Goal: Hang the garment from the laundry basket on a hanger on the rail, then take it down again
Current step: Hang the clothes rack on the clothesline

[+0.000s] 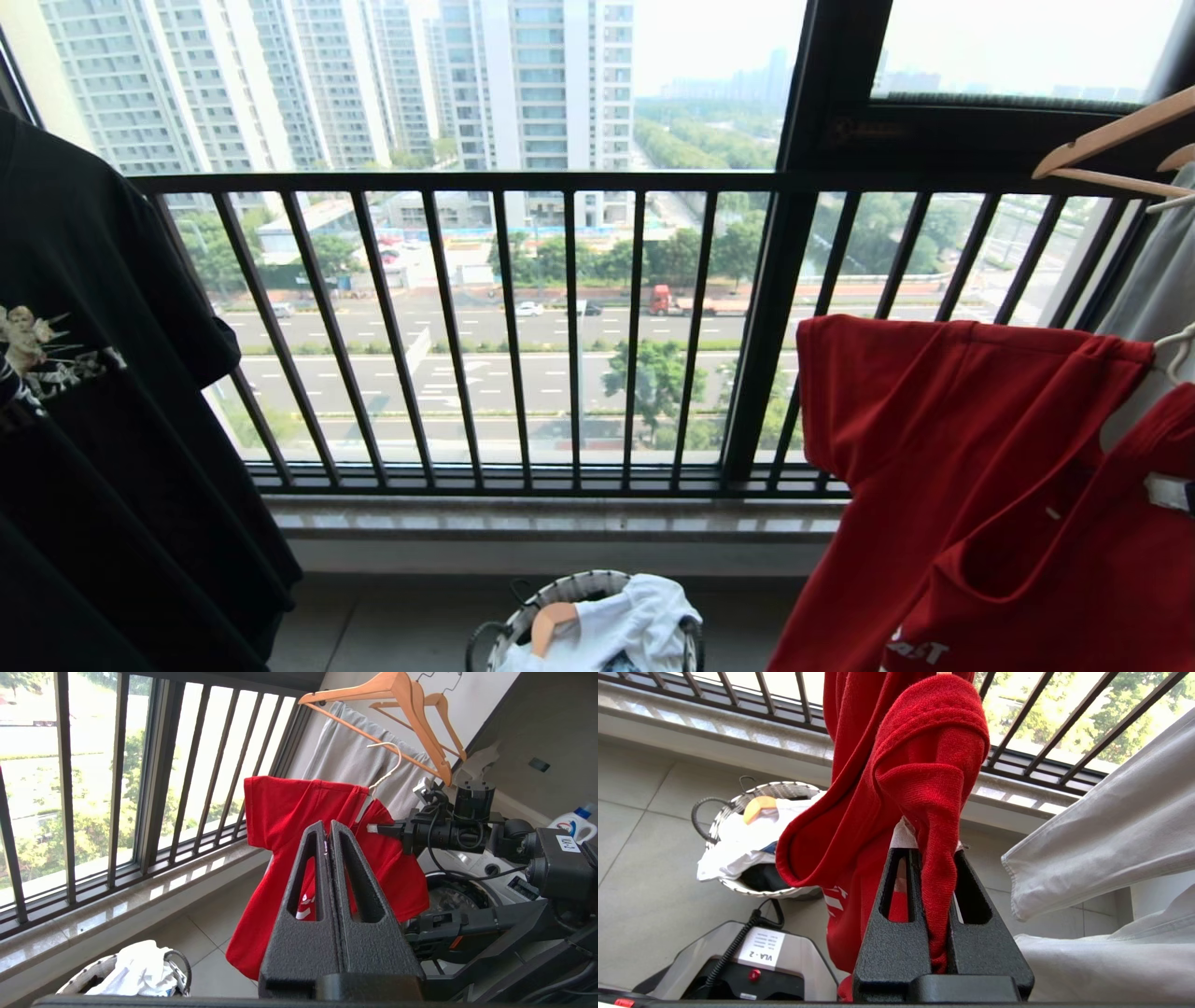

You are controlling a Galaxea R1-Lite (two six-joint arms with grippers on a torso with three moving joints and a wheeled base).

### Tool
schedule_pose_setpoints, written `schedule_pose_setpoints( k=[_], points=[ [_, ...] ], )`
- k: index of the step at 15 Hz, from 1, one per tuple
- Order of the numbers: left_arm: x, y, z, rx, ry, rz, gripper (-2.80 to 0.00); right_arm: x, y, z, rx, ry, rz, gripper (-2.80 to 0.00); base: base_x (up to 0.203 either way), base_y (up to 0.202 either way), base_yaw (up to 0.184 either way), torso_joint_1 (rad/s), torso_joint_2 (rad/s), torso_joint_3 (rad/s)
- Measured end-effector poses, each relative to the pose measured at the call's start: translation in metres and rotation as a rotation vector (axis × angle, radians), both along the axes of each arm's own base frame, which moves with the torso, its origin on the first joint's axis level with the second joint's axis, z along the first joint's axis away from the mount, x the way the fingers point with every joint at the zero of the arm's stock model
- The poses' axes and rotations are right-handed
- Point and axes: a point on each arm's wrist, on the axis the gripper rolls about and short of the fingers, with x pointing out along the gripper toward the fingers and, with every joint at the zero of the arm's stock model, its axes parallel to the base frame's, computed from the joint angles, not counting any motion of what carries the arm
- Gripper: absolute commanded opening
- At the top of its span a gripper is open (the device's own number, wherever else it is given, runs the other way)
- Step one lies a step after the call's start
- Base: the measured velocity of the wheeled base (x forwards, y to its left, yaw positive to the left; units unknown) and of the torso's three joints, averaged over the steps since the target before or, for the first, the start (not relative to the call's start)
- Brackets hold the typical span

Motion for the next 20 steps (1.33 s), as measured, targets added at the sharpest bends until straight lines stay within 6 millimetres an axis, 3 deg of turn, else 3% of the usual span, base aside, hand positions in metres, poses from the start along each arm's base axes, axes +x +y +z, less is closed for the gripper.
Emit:
schedule_pose_setpoints(
  k=[10, 15, 20],
  points=[
    [-0.004, 0.0, 0.001, -0.003, -0.009, 0.001, -2.8, -0.005, -0.001, -0.003, 0.0, -0.003, 0.0, -2.8, 0.0, 0.0, 0.0, 0.243, -0.53, -0.291],
    [-0.003, 0.0, 0.001, -0.003, -0.007, 0.004, -2.8, -0.006, -0.001, -0.003, 0.003, -0.013, 0.001, -2.8, 0.0, 0.0, 0.0, 0.162, -0.34, -0.181],
    [-0.002, 0.0, 0.001, -0.004, -0.004, 0.004, -2.8, -0.012, -0.002, -0.001, 0.008, -0.038, 0.008, -2.8, 0.0, 0.0, 0.0, 0.011, -0.02, -0.012]
  ],
)
